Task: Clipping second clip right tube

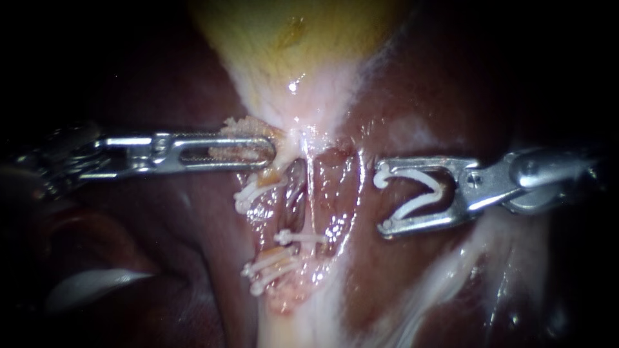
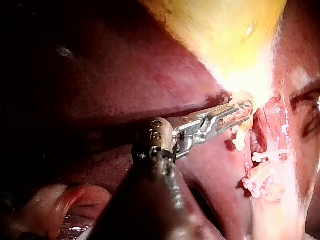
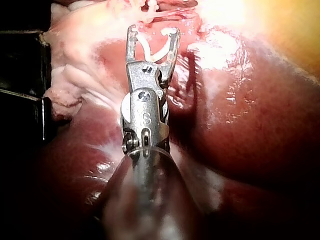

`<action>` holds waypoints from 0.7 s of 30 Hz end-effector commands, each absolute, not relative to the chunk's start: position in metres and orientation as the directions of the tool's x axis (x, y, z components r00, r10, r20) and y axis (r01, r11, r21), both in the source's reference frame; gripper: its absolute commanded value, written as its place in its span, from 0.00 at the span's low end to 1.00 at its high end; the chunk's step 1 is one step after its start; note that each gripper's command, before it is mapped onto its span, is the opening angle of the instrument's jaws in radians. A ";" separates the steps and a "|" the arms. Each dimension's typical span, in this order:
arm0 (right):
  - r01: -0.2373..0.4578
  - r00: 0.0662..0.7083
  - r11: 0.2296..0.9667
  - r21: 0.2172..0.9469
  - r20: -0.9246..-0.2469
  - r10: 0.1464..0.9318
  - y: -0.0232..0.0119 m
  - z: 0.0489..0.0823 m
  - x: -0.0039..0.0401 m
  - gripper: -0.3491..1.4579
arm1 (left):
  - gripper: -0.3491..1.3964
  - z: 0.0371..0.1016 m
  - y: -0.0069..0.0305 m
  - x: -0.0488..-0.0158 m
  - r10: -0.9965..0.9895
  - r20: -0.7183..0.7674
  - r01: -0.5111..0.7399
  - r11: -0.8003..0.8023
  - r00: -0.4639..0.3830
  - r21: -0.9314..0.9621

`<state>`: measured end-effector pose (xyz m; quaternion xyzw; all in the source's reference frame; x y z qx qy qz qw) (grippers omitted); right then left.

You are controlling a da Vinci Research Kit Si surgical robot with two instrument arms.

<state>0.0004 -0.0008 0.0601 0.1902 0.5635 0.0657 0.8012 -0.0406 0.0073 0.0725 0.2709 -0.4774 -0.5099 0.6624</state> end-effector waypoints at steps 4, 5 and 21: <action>0.109 0.357 0.919 0.379 -0.878 0.320 -0.0008 0.0600 0.0005 0.46 | 0.00 0.0725 0.0073 -0.0406 -0.934 0.356 0.417 0.333 0.024 0.846; 0.109 0.357 0.919 0.379 -0.878 0.320 -0.0008 0.0600 0.0005 0.46 | 0.00 0.0725 0.0073 -0.0406 -0.934 0.356 0.417 0.333 0.024 0.846; 0.109 0.357 0.919 0.379 -0.878 0.320 -0.0009 0.0600 0.0006 0.46 | 0.00 0.0713 0.0077 -0.0401 -0.937 0.350 0.414 0.328 0.025 0.849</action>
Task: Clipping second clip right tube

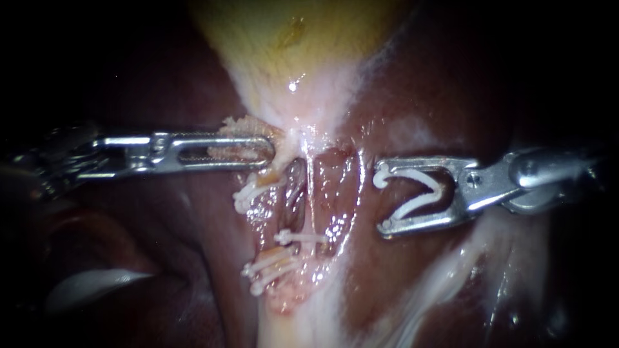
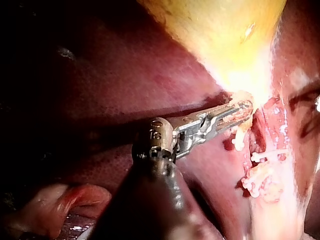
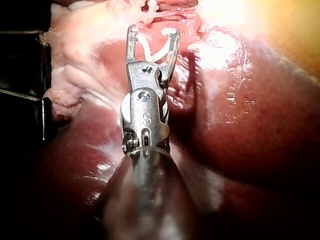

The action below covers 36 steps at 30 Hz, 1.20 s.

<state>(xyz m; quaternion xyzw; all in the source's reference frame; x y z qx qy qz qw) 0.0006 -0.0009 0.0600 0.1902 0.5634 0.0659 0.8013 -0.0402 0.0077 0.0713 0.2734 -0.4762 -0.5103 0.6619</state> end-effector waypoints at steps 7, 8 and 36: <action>0.109 0.356 0.919 0.379 -0.878 0.320 -0.0009 0.0599 0.0007 0.47 | 0.00 0.0689 0.0093 -0.0387 -0.932 0.363 0.404 0.337 0.014 0.850; 0.109 0.356 0.919 0.379 -0.878 0.320 -0.0009 0.0599 0.0007 0.47 | 0.00 0.0686 0.0095 -0.0384 -0.930 0.367 0.404 0.341 0.013 0.849; 0.100 0.357 0.913 0.394 -0.871 0.337 -0.0010 0.0599 0.0011 0.47 | 0.00 0.0646 0.0106 -0.0354 -0.920 0.391 0.417 0.344 -0.030 0.841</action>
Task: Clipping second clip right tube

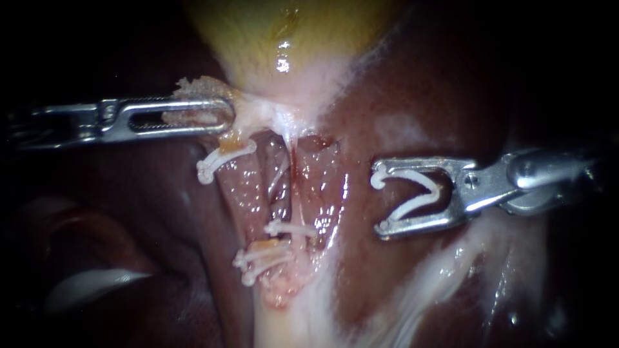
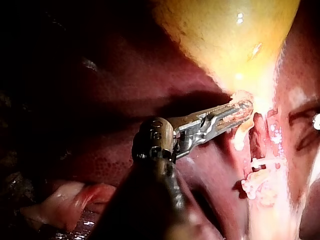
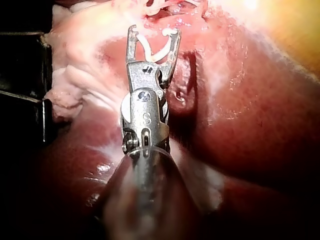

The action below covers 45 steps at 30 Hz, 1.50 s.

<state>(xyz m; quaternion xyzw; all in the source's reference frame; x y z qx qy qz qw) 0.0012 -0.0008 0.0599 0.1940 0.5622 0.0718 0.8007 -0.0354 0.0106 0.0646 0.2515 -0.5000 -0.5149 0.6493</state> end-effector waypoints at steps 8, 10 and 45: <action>0.024 0.355 0.824 0.567 -0.775 0.523 -0.0013 0.0609 0.0022 0.47 | 0.00 0.0642 0.0103 -0.0355 -0.920 0.391 0.420 0.343 -0.031 0.840; -0.003 0.348 0.771 0.637 -0.722 0.598 -0.0016 0.0614 0.0025 0.47 | 0.00 0.0641 0.0102 -0.0355 -0.920 0.391 0.420 0.342 -0.031 0.840; -0.095 0.307 0.584 0.806 -0.534 0.788 -0.0029 0.0691 0.0100 0.47 | 0.00 0.0628 0.0093 -0.0362 -0.920 0.389 0.422 0.340 -0.034 0.840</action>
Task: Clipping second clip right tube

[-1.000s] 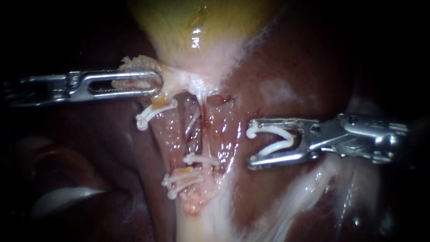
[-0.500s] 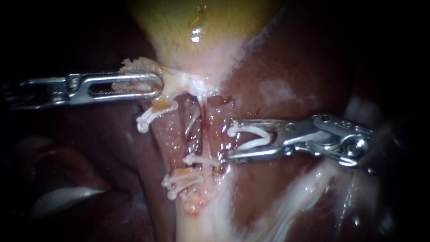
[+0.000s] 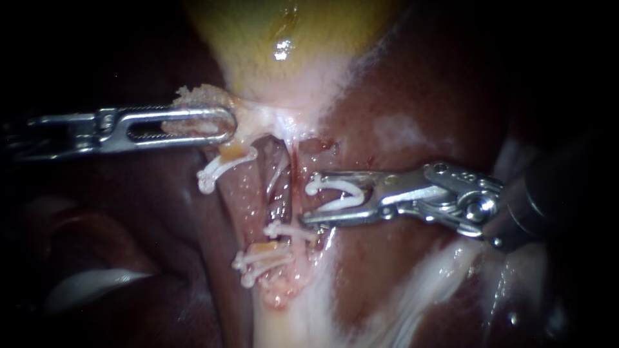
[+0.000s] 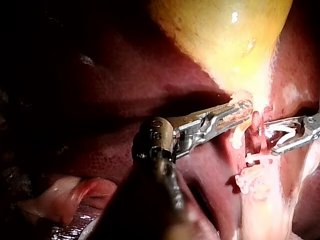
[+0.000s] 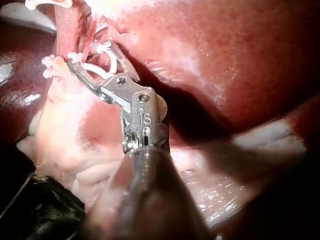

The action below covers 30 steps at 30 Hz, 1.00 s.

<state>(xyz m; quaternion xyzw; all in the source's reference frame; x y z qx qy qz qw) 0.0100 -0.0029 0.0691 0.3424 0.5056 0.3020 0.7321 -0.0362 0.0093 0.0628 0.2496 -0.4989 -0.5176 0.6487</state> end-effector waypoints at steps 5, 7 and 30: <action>-0.083 0.299 0.573 0.815 -0.528 0.795 -0.0031 0.0694 0.0112 0.47 | 0.00 0.0628 0.0093 -0.0362 -0.920 0.390 0.423 0.340 -0.034 0.840; -0.080 0.296 0.568 0.819 -0.525 0.798 -0.0032 0.0695 0.0115 0.47 | 0.00 0.0628 0.0092 -0.0362 -0.920 0.390 0.423 0.340 -0.034 0.840; -0.002 0.263 0.505 0.863 -0.487 0.833 -0.0043 0.0700 0.0136 0.47 | 0.00 0.0628 0.0091 -0.0362 -0.920 0.390 0.423 0.340 -0.034 0.840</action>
